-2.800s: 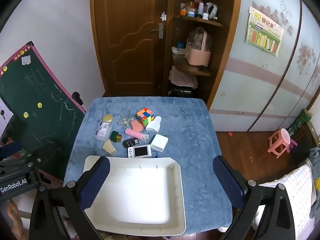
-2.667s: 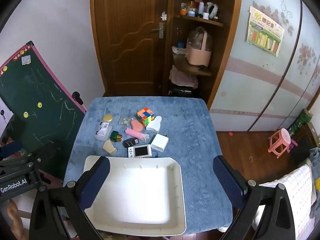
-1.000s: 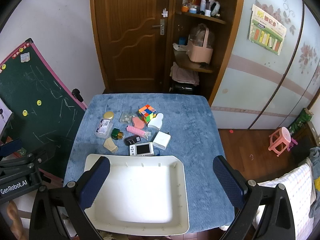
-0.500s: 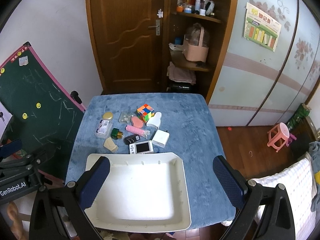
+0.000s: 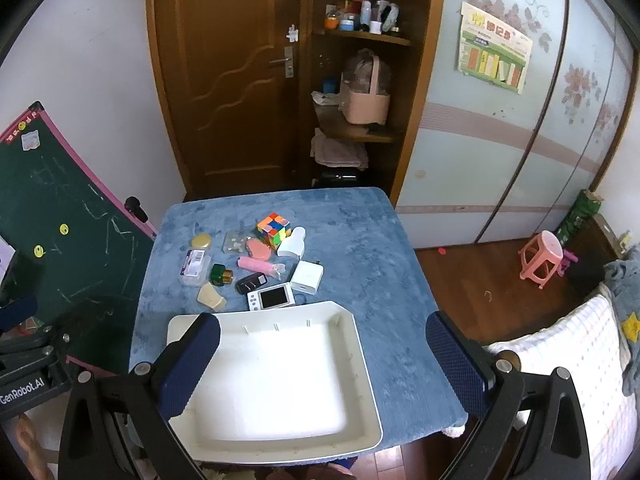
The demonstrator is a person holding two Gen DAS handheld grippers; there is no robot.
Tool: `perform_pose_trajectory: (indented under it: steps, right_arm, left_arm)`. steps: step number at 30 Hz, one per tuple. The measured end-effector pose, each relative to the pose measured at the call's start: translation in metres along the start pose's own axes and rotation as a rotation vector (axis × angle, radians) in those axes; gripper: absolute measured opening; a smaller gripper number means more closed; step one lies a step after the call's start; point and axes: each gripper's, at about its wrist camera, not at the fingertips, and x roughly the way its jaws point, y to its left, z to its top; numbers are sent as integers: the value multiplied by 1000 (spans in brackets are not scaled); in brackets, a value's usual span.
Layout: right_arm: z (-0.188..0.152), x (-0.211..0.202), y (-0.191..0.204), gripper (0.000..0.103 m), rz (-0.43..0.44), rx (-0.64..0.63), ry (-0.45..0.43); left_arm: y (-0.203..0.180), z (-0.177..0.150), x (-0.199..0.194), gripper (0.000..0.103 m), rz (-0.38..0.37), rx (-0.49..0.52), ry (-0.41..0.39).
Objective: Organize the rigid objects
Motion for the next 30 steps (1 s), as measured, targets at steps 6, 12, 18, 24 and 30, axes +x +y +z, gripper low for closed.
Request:
perform_pose_trajectory:
  steps: [6,12,18,24,30]
  right_arm:
    - [-5,-6,9,103,-24,5,-7]
    - [-10,-8,15,103,-45,16,-5]
    - [-11,-10,18,103,-72,10,-8]
    - [-7,-8,14,103,-90,-1,-10]
    - [7,2,9,103,-72,-13,-28]
  left_arm:
    - [6,-3,1,102,-17,18,-2]
    - [10,-4,1,102,-32,28,-3]
    - [8,0,5,102,-43,35,-3]
    - [2,7,6,102,-31,31,-20]
    - [0,16,8,102,7,18,-21]
